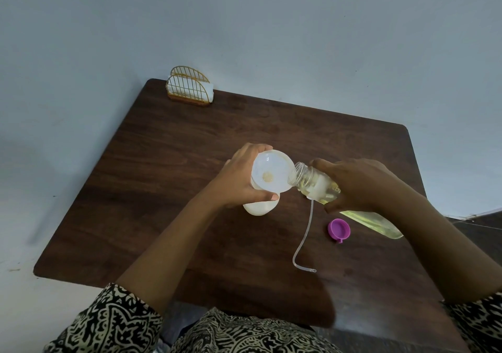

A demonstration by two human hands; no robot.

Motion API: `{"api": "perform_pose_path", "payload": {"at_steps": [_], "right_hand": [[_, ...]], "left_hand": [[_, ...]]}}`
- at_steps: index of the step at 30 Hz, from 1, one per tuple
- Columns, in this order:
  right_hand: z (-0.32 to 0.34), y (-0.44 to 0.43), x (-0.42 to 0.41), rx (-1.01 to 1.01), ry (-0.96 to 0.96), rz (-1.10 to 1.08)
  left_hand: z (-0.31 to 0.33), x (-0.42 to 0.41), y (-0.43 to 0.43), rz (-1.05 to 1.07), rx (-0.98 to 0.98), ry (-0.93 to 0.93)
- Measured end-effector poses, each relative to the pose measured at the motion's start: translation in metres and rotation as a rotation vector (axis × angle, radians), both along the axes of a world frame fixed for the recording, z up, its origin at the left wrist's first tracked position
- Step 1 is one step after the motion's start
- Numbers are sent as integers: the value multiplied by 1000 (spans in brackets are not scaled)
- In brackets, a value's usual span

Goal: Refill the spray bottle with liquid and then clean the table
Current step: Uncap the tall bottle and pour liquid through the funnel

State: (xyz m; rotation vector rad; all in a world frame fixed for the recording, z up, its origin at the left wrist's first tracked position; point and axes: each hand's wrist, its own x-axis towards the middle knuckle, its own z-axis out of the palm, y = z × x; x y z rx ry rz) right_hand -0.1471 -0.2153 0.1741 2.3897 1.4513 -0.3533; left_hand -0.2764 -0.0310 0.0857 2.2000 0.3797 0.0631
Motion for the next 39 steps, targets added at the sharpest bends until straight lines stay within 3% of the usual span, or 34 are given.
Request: {"api": "perform_pose_path", "payload": {"at_steps": [39], "right_hand": [[1,0,5,-15,4,45]], "left_hand": [[2,-2,-2,2,-11,-6]]}}
